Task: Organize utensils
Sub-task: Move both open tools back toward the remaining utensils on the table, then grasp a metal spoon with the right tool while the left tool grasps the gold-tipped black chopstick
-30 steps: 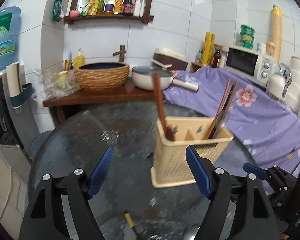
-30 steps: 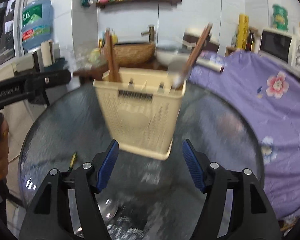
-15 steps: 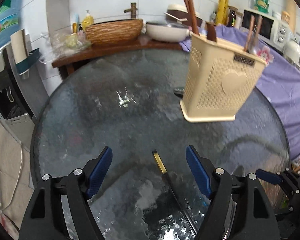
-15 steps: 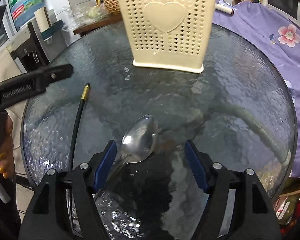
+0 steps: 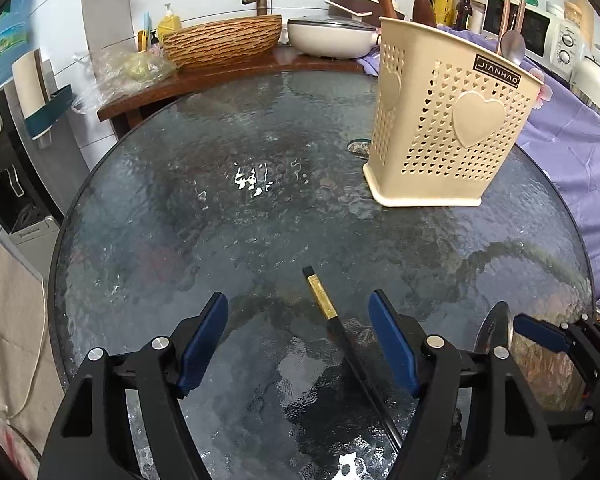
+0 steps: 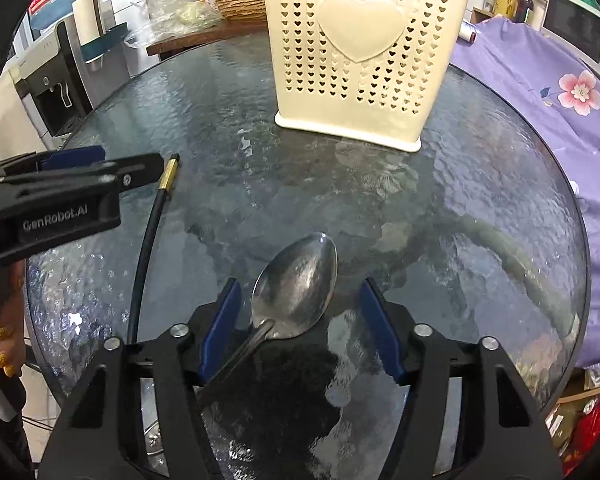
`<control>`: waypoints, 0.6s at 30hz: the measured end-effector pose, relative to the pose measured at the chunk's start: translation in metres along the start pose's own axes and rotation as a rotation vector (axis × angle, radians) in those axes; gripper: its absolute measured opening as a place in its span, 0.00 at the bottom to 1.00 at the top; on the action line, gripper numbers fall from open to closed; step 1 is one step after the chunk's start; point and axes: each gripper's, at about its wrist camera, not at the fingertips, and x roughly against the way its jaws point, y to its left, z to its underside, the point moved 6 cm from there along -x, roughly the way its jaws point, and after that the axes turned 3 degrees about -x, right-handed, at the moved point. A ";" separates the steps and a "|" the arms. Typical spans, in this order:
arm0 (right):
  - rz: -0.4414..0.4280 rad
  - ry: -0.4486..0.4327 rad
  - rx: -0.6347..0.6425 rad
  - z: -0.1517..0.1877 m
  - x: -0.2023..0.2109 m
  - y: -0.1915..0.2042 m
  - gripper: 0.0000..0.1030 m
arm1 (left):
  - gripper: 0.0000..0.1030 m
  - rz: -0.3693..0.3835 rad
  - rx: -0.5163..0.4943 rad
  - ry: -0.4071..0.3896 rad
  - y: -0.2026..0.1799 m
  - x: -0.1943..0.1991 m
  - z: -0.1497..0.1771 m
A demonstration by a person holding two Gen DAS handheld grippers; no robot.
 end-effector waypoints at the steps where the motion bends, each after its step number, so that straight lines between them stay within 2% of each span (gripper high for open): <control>1: -0.004 -0.003 0.007 -0.002 -0.001 -0.001 0.53 | 0.68 0.000 0.000 0.002 -0.001 0.000 0.000; 7: -0.071 -0.013 0.092 -0.016 -0.004 -0.003 0.38 | 0.65 -0.001 -0.013 0.019 -0.004 -0.004 0.004; 12: -0.124 -0.025 0.130 -0.025 -0.009 -0.001 0.35 | 0.63 -0.006 -0.024 0.041 -0.009 -0.010 0.007; 18: -0.209 -0.056 0.156 -0.030 -0.011 0.011 0.35 | 0.54 -0.001 -0.034 0.073 -0.015 -0.020 0.010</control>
